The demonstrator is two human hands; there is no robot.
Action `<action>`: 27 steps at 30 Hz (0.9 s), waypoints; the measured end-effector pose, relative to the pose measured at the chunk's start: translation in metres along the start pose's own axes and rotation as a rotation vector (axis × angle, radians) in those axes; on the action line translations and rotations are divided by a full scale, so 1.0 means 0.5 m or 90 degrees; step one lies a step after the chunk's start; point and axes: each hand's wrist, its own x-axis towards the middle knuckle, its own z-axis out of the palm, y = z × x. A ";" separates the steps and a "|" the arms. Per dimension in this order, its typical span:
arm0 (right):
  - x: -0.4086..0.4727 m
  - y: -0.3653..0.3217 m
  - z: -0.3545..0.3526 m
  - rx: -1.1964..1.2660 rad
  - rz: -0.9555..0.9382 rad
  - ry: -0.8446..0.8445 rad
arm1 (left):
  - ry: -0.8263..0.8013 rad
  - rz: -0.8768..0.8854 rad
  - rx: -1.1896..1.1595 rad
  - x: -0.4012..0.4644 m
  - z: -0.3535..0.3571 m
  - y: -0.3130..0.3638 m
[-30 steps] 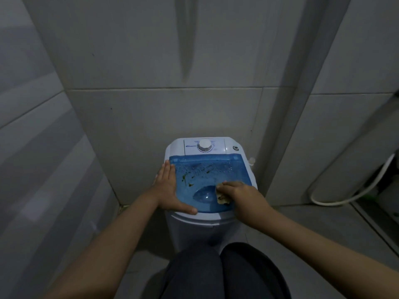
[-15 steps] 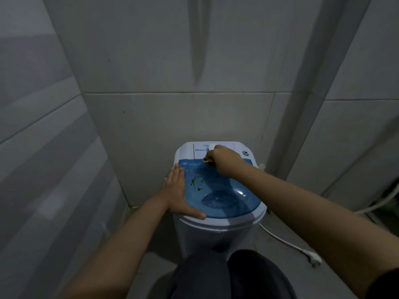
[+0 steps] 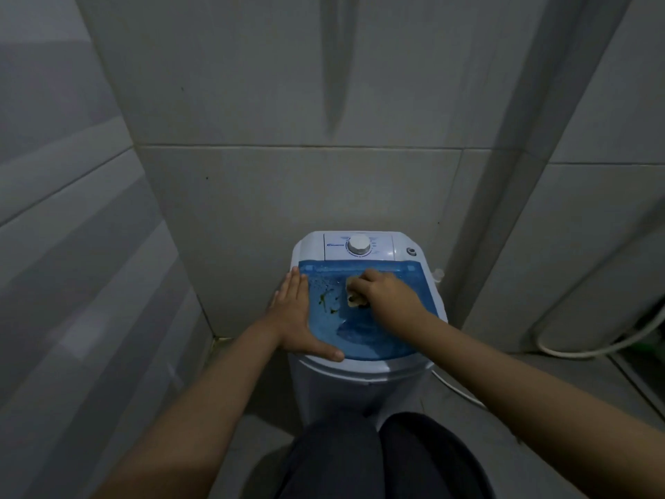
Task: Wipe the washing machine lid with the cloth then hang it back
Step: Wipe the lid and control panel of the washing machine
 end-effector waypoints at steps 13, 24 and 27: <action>-0.023 -0.047 -0.108 0.091 -0.055 -0.128 | -0.004 0.002 0.002 -0.006 -0.002 0.006; 0.193 -0.059 -0.034 0.033 -0.014 -0.039 | 0.031 0.034 -0.040 0.008 0.006 -0.008; 0.197 -0.061 -0.004 -0.005 -0.016 -0.047 | 0.006 0.025 -0.032 0.008 0.004 -0.007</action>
